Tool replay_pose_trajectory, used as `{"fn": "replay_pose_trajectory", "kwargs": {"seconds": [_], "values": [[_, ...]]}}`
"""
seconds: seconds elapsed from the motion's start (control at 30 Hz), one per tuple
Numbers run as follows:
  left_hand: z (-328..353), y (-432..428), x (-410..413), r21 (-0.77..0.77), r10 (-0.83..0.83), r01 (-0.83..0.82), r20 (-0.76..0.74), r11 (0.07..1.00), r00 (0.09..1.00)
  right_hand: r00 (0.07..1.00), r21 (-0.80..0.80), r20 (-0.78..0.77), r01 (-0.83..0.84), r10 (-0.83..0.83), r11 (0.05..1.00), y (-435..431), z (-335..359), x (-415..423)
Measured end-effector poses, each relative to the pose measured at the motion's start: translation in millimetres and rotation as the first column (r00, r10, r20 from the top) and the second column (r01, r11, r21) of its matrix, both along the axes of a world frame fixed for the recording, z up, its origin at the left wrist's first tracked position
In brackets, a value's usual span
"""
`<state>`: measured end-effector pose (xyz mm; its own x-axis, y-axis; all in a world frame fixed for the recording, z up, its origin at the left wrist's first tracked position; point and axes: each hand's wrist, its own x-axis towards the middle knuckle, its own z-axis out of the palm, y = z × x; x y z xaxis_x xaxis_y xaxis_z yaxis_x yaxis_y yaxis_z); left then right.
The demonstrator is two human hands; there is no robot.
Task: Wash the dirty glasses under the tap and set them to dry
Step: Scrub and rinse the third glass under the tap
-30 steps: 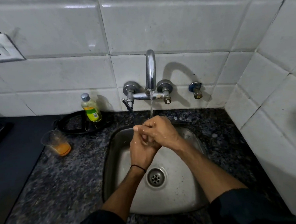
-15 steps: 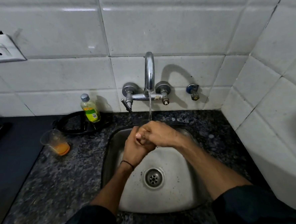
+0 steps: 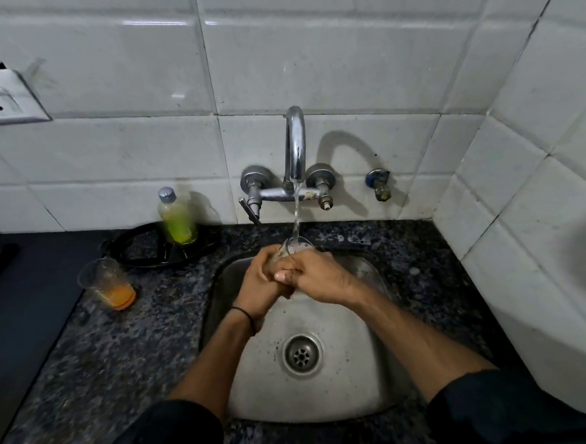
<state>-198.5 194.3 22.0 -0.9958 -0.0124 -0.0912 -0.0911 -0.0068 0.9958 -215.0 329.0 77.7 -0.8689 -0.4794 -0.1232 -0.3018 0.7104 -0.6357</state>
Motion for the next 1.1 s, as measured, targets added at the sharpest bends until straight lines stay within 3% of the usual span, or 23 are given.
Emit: {"fn": "replay_pose_trajectory", "kwargs": {"seconds": [0.03, 0.1, 0.17, 0.27, 0.37, 0.43, 0.5, 0.57, 0.63, 0.73, 0.8, 0.87, 0.93, 1.0, 1.07, 1.1], "values": [[1.7, -5.7, -2.6, 0.205, -0.060, 0.039, 0.098, 0.978, 0.993, 0.998, 0.043, -0.064, -0.020, 0.022, 0.999, 2.2, -0.2, 1.6], [6.8, -16.2, -8.4, 0.571, -0.203, 0.018, 0.262, 0.821, 0.943, 0.985, 0.132, -0.150, -0.061, 0.081, 0.989, 4.8, 2.8, 6.2], [11.4, -20.6, -13.6, 0.721, -0.258, -0.113, 0.384, 0.683, 0.887, 0.956, 0.269, -0.220, -0.134, 0.196, 0.954, 4.3, 6.1, 9.9], [16.3, -8.3, -16.7, 0.672, -0.256, -0.192, 0.507, 0.715, 0.823, 0.829, 0.534, -0.313, -0.251, 0.465, 0.807, -1.2, 4.9, 14.0], [8.0, 2.5, -24.2, 0.617, -0.194, -0.218, 0.529, 0.756, 0.826, 0.803, 0.648, -0.298, -0.227, 0.517, 0.727, -5.7, -2.2, 19.4], [1.1, 5.3, -26.8, 0.611, -0.174, -0.234, 0.532, 0.756, 0.828, 0.874, 0.633, -0.272, -0.152, 0.402, 0.759, -11.2, -7.3, 22.5], [-10.8, 6.0, -29.3, 0.589, -0.135, -0.264, 0.545, 0.764, 0.827, 0.966, 0.517, -0.213, -0.014, 0.145, 0.856, -24.1, -14.4, 25.5], [-18.8, 7.1, -27.8, 0.548, -0.090, -0.285, 0.557, 0.786, 0.825, 0.978, 0.427, -0.201, 0.141, -0.059, 0.893, -38.9, -19.7, 26.5], [-30.5, 1.0, -33.4, 0.503, -0.061, -0.294, 0.576, 0.813, 0.815, 0.972, 0.433, -0.213, 0.181, -0.094, 0.883, -44.3, -23.7, 25.9], [-20.0, -5.4, -35.6, 0.464, -0.099, -0.248, 0.603, 0.850, 0.792, 0.939, 0.539, -0.325, 0.087, 0.111, 0.838, -33.5, -30.3, 24.0], [-17.3, -6.1, -40.6, 0.477, -0.150, -0.196, 0.594, 0.857, 0.790, 0.849, 0.626, -0.412, -0.002, 0.332, 0.780, -24.5, -34.7, 19.5], [-22.3, -5.1, -42.6, 0.478, -0.142, -0.217, 0.608, 0.851, 0.781, 0.817, 0.648, -0.399, -0.069, 0.416, 0.758, -21.0, -39.0, 15.1], [-24.2, -4.0, -40.3, 0.478, -0.098, -0.273, 0.617, 0.835, 0.781, 0.901, 0.530, -0.275, -0.148, 0.335, 0.835, -20.6, -38.9, 10.5], [-32.6, -4.5, -40.5, 0.480, -0.020, -0.331, 0.590, 0.813, 0.807, 0.992, 0.198, -0.044, -0.105, 0.116, 0.975, -22.5, -42.2, 6.5], [-36.1, -5.2, -38.5, 0.507, 0.019, -0.338, 0.534, 0.793, 0.845, 0.979, -0.052, 0.202, 0.027, -0.016, 0.998, -24.5, -57.8, 1.9], [-36.5, -5.4, -35.9, 0.524, 0.005, -0.321, 0.517, 0.789, 0.856, 0.964, -0.089, 0.255, 0.097, -0.072, 0.991, -25.9, -71.3, -0.2]]}}
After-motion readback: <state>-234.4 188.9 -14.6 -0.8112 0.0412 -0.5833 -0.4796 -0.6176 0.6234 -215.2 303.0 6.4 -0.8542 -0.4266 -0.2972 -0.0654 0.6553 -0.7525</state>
